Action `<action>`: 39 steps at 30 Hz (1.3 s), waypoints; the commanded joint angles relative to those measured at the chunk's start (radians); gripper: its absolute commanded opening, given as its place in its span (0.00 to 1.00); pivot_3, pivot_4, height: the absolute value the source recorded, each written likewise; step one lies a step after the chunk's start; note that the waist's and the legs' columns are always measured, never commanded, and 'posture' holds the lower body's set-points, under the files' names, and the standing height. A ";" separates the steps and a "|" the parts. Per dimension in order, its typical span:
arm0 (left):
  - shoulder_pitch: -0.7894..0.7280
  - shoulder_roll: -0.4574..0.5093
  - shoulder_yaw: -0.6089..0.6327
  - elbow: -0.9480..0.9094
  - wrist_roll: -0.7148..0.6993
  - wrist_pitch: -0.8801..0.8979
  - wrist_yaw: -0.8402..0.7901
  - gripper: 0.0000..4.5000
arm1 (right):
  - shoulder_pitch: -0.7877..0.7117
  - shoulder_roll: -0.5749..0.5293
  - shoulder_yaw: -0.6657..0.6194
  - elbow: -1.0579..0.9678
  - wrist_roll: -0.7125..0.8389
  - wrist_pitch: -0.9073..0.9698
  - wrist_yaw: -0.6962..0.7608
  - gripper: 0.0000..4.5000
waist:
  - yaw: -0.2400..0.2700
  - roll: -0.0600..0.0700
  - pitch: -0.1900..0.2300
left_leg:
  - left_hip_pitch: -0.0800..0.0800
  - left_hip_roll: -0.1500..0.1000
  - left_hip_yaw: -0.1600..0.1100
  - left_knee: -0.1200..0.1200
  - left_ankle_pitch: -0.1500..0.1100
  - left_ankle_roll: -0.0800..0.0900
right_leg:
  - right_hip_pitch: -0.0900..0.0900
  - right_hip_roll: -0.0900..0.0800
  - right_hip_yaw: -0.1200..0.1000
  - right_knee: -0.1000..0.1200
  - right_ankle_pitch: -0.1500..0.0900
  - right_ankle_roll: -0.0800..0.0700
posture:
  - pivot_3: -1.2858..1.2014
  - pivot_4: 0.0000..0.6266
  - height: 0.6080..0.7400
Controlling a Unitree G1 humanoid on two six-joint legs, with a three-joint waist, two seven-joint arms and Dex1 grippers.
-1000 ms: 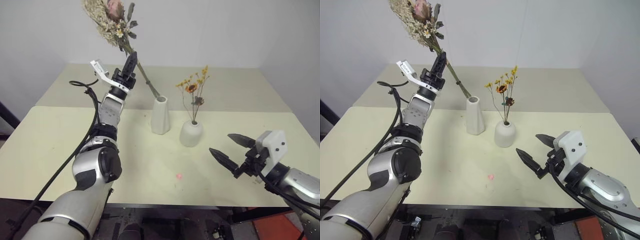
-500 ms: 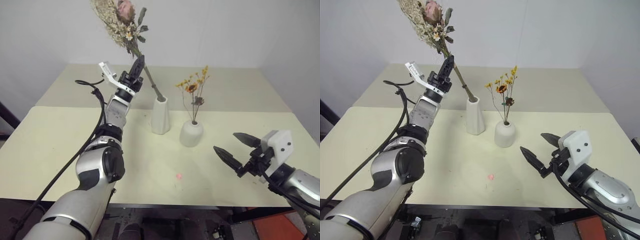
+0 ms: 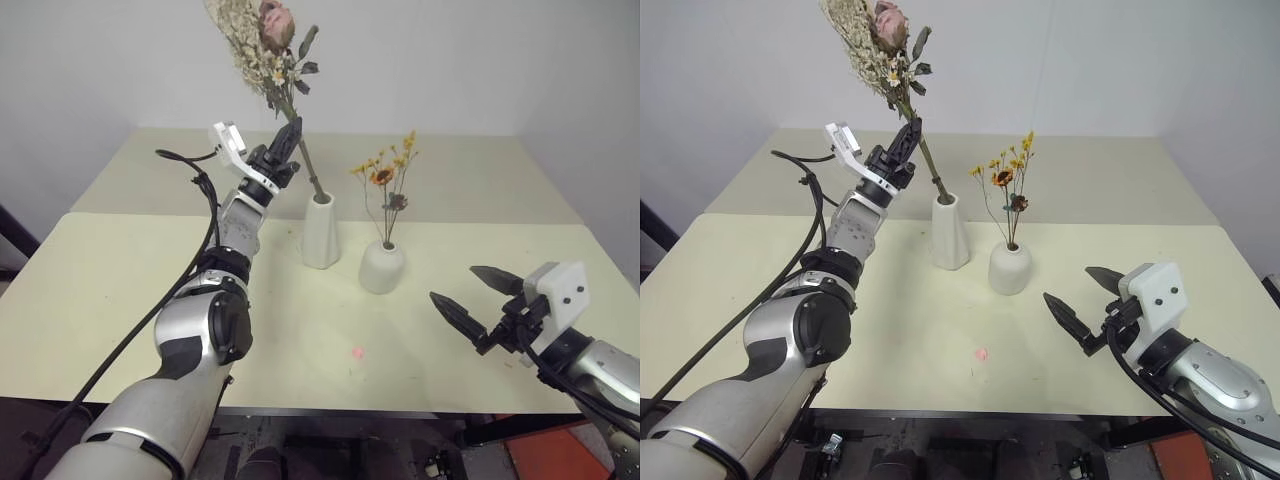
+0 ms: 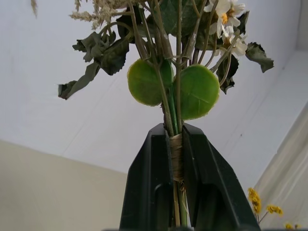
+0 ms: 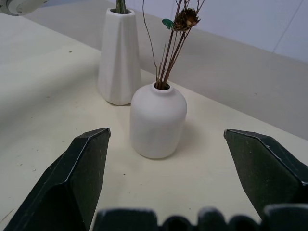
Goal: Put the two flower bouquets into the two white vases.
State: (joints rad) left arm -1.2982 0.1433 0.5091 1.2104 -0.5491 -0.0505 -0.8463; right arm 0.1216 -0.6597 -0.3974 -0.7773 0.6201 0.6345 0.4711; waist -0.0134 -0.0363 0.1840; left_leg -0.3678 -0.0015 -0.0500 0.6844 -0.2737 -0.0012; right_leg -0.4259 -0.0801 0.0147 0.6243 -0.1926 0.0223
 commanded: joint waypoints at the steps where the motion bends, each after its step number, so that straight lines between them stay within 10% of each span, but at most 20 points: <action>1: -0.020 -0.002 -0.031 -0.014 0.037 -0.046 -0.024 0.02 | 0.004 0.005 -0.019 -0.031 -0.006 -0.037 -0.003 1.00 | 0.000 0.000 0.000 | 0.000 0.000 0.000 0.000 0.000 0.000 | 0.000 0.000 0.000 0.000 0.000 0.000 | 0.52 0.24 1.00; 25: 0.104 -0.006 -0.210 -0.122 0.202 -0.222 -0.135 0.02 | -0.004 0.018 0.027 -0.011 -0.036 -0.054 -0.002 1.00 | 0.001 0.000 0.000 | 0.000 0.000 0.000 0.000 0.000 0.000 | 0.000 0.000 0.000 0.000 0.000 0.000 | 0.52 0.24 1.00; 39: 0.191 0.027 -0.246 -0.238 0.194 -0.166 -0.154 0.98 | -0.018 0.019 0.046 0.017 -0.054 -0.071 0.018 1.00 | -0.001 0.000 0.000 | 0.000 0.000 0.000 0.000 0.000 0.000 | 0.000 0.000 0.000 0.000 0.000 0.000 | 0.52 0.24 1.00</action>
State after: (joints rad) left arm -1.1112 0.1563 0.2584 1.0222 -0.3373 -0.2318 -1.0012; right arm 0.1141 -0.6422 -0.3398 -0.7498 0.5708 0.5956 0.4828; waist -0.0143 -0.0362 0.1839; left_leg -0.3675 -0.0013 -0.0500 0.6844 -0.2739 -0.0009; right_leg -0.4254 -0.0800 0.0151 0.6244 -0.1927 0.0224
